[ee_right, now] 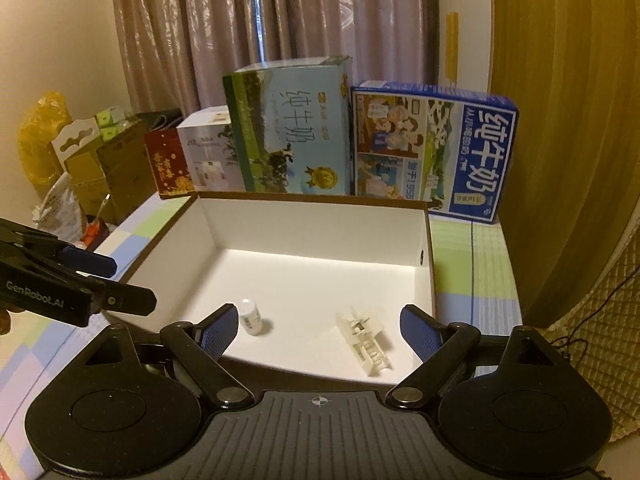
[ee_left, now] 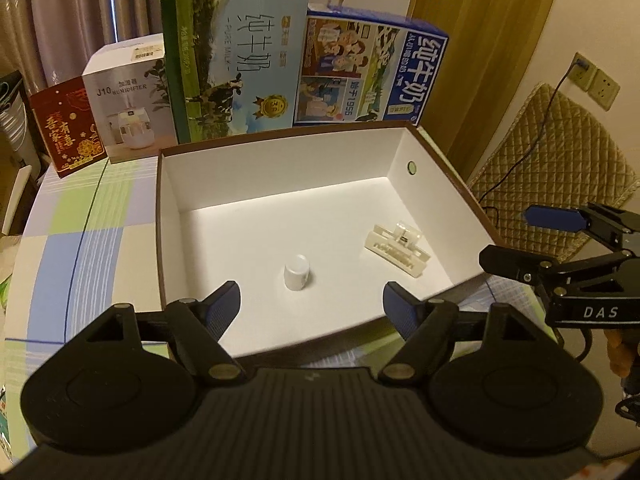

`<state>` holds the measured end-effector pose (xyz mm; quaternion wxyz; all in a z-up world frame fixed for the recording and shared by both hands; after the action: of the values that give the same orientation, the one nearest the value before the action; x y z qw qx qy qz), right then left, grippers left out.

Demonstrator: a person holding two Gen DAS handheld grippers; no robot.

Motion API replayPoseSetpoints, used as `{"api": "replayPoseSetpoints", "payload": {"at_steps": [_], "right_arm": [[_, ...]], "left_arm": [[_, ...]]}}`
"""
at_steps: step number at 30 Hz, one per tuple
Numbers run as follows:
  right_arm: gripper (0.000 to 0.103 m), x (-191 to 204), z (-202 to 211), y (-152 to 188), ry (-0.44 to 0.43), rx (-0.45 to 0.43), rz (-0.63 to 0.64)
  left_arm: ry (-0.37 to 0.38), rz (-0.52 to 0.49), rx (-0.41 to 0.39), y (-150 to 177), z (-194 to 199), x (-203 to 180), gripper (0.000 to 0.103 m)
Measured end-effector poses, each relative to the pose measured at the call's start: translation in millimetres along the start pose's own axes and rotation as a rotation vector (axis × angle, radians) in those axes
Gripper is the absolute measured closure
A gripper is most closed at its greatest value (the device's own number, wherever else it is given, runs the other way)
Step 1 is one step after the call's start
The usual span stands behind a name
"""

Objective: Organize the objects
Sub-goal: 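Lift both open tools out of the brown box, then grasp the black FLYCO shaver box with the right tool and lift it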

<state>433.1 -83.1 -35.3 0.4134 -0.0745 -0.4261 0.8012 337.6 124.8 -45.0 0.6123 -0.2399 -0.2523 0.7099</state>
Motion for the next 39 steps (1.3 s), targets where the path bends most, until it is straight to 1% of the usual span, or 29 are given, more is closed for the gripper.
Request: {"api": "replayPoseSetpoints", "payload": {"at_steps": [8, 15, 19, 32, 39], "right_arm": [[0.017, 15, 27, 24, -0.009, 0.003, 0.027], [0.017, 33, 40, 58, -0.002, 0.020, 0.091], [0.017, 41, 42, 77, 0.012, 0.041, 0.136], [0.017, 51, 42, 117, 0.012, 0.100, 0.167], [0.018, 65, 32, 140, 0.009, 0.118, 0.278]], "left_arm": [[-0.018, 0.020, -0.004, 23, 28, -5, 0.028], [-0.033, 0.040, 0.026, 51, 39, -10, 0.028], [-0.028, 0.052, 0.056, 70, 41, -12, 0.028], [-0.046, 0.096, 0.128, 117, 44, -12, 0.028], [-0.056, 0.131, 0.173, 140, 37, -2, 0.028]]}}
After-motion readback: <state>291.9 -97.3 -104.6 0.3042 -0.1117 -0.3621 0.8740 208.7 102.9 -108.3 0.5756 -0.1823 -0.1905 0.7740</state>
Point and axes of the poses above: each gripper's, at about its wrist camera, not at the fingertips, and z roughly against the way its jaws point, x to its left, y to its underside, the point moved 5 cm from there along -z, roughly the way its jaws point, and after that the axes turned 11 degrees about -z, right-handed, at the moved point
